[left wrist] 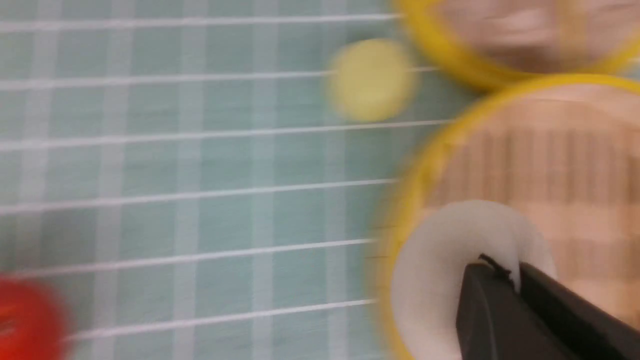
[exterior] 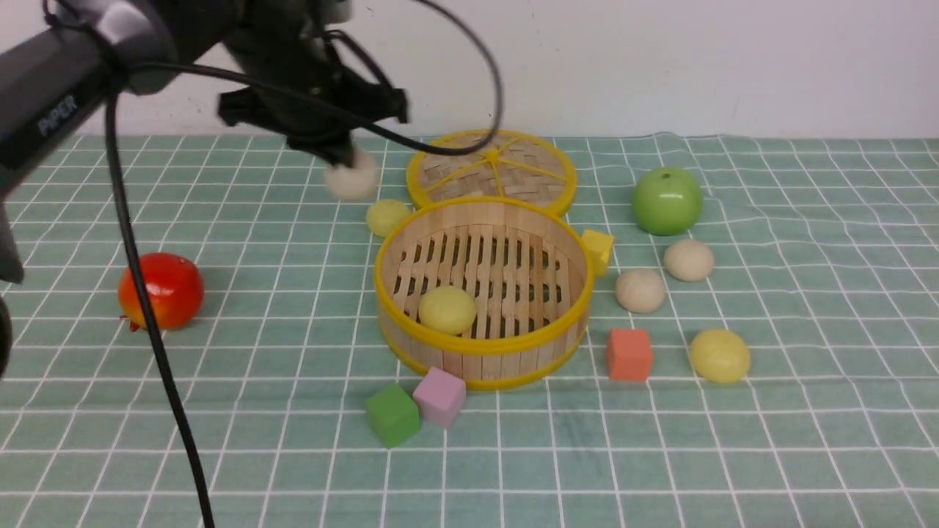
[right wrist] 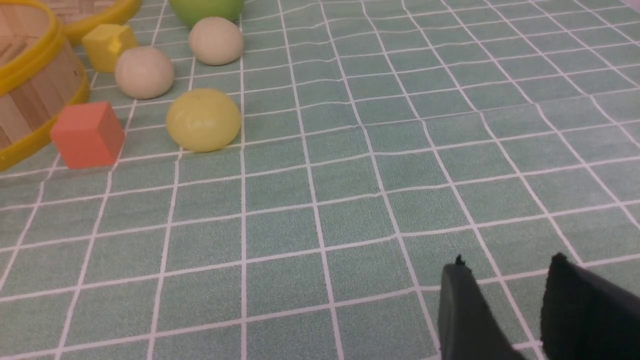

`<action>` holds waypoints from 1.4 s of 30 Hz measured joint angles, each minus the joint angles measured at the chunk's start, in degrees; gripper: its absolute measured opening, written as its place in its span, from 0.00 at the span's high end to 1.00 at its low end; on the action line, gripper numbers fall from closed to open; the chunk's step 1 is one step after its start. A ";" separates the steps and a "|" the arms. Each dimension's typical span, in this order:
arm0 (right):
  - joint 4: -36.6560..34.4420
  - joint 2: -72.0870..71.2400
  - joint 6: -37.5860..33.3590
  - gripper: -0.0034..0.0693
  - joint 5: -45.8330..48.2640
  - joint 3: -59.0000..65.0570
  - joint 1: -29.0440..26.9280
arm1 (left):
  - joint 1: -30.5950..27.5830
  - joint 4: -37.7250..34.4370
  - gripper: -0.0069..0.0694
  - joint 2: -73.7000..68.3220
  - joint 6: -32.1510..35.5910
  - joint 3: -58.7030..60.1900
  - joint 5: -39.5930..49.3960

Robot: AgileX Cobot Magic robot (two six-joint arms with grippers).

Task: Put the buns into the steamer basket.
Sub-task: Use the left arm to put the steamed stuffed bun into the steamer, then use the left arm to grab a steamed stuffed bun

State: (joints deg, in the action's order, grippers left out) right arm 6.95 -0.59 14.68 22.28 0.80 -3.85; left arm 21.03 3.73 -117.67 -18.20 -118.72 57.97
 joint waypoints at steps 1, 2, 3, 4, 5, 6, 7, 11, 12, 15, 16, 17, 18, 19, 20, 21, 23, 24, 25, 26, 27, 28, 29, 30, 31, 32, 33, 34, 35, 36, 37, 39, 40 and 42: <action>0.00 0.00 0.00 0.62 0.00 0.00 0.00 | 1.04 -0.19 0.92 -0.37 0.16 0.00 -0.58; 0.00 0.00 0.00 0.62 0.00 0.00 0.00 | 2.01 -0.49 0.92 -0.93 0.31 0.00 -1.14; 0.00 0.00 0.00 0.62 0.00 0.00 0.00 | 3.23 -0.74 0.92 -1.94 0.52 0.00 -2.13; 0.00 0.00 0.00 0.62 0.00 0.00 0.00 | 3.97 -0.87 0.92 -2.86 0.56 0.00 -2.81; 0.00 0.00 0.00 0.62 0.00 0.00 0.00 | 4.56 -0.87 0.92 -3.85 0.59 0.00 -3.29; 0.00 0.00 0.00 0.62 0.00 0.00 0.00 | 4.56 -0.87 0.92 -4.03 0.59 0.00 -3.34; 0.00 0.00 0.00 0.62 0.00 0.00 0.00 | 4.78 -0.81 0.92 -4.82 0.64 0.00 -3.51; 0.00 0.00 0.00 0.62 0.00 0.00 0.00 | 4.87 1.35 0.92 -7.66 -0.22 0.23 -4.61; 0.00 0.00 0.00 0.62 0.00 0.00 0.00 | 4.87 2.39 0.92 -8.48 -0.81 0.23 -5.00; 0.00 0.00 0.00 0.62 0.00 0.00 0.00 | 4.87 3.39 0.92 -10.06 -1.78 0.23 -5.80; 0.00 0.00 0.00 0.62 0.00 0.00 0.00 | 4.87 3.39 0.92 -10.63 -1.89 0.23 -6.06; 0.00 0.00 0.00 0.62 0.00 0.00 0.00 | 4.87 3.39 0.92 -11.02 -1.89 0.23 -6.18; 0.00 0.00 0.00 0.62 0.00 0.00 0.00 | 4.87 3.44 0.92 -11.61 -1.95 0.23 -6.46; 0.00 0.00 0.00 0.62 0.00 0.00 0.00 | 4.87 3.44 0.92 -12.19 -2.00 0.23 -6.83; 0.00 0.00 0.00 0.62 0.00 0.00 0.00 | 4.87 3.51 0.91 -12.65 -2.13 0.23 -7.01; 0.00 0.00 0.00 0.62 0.00 0.00 0.00 | 4.87 3.60 0.90 -13.11 -2.37 0.23 -7.13; 0.00 0.00 0.00 0.62 0.00 0.00 0.00 | 4.87 3.64 0.87 -13.77 -3.23 0.29 -7.25; 0.00 0.00 0.00 0.62 0.00 0.00 0.00 | 4.87 3.84 0.84 -13.78 -3.36 0.29 -7.31; 0.00 0.00 0.00 0.62 0.00 0.00 0.00 | 4.87 3.84 0.81 -13.78 -3.42 0.29 -7.38; 0.00 0.00 0.00 0.62 0.00 0.00 0.00 | 4.87 3.86 0.77 -13.78 -3.47 0.29 -7.55; 0.00 0.00 0.00 0.62 0.00 0.00 0.00 | 4.87 3.98 0.75 -13.73 -3.44 0.29 -7.63; 0.00 0.00 0.00 0.62 0.00 0.00 0.00 | 4.87 4.09 0.70 -13.73 -3.49 0.23 -7.63; 0.00 0.00 0.00 0.62 0.00 0.00 0.00 | 4.87 4.05 0.65 -13.73 -3.57 0.23 -7.63; 0.00 0.00 0.00 0.62 0.00 0.00 0.00 | 4.87 4.05 0.59 -13.73 -3.57 0.23 -7.63; 0.00 0.00 0.00 0.62 0.00 0.00 0.00 | 4.87 4.16 0.52 -13.66 -3.57 0.23 -7.58; 0.00 0.00 0.00 0.62 0.00 0.00 0.00 | 4.87 4.16 0.51 -13.60 -3.57 0.23 -7.58; 0.00 0.00 0.00 0.62 0.00 0.00 0.00 | 4.87 4.10 0.44 -13.21 -3.57 0.23 -7.30; 0.00 0.00 0.00 0.62 0.00 0.00 0.00 | 4.87 4.10 0.40 -12.84 -3.57 0.23 -7.18; 0.00 0.00 0.00 0.62 0.00 0.00 0.00 | 4.87 4.10 0.36 -12.52 -3.57 0.23 -7.10; 0.00 0.00 0.00 0.62 0.00 0.00 0.00 | 4.87 4.10 0.34 -12.20 -3.57 0.18 -6.86; 0.00 0.00 0.00 0.62 0.00 0.00 0.00 | 4.87 4.10 0.33 -11.70 -3.57 -0.15 -6.52; 0.00 0.00 0.00 0.62 0.00 0.00 0.00 | 4.87 4.05 0.31 -10.97 -3.57 -1.09 -5.49; 0.00 0.00 0.00 0.62 0.00 0.00 0.00 | 4.74 4.05 0.31 -10.67 -3.57 -1.51 -5.17; 0.00 0.00 0.00 0.62 0.00 0.00 0.00 | 4.01 2.96 0.31 -9.88 -3.57 -3.95 -4.22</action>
State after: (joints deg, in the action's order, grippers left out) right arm 6.95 -0.59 14.68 22.28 0.80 -3.85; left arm 25.04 6.69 -127.55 -21.76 -122.68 53.74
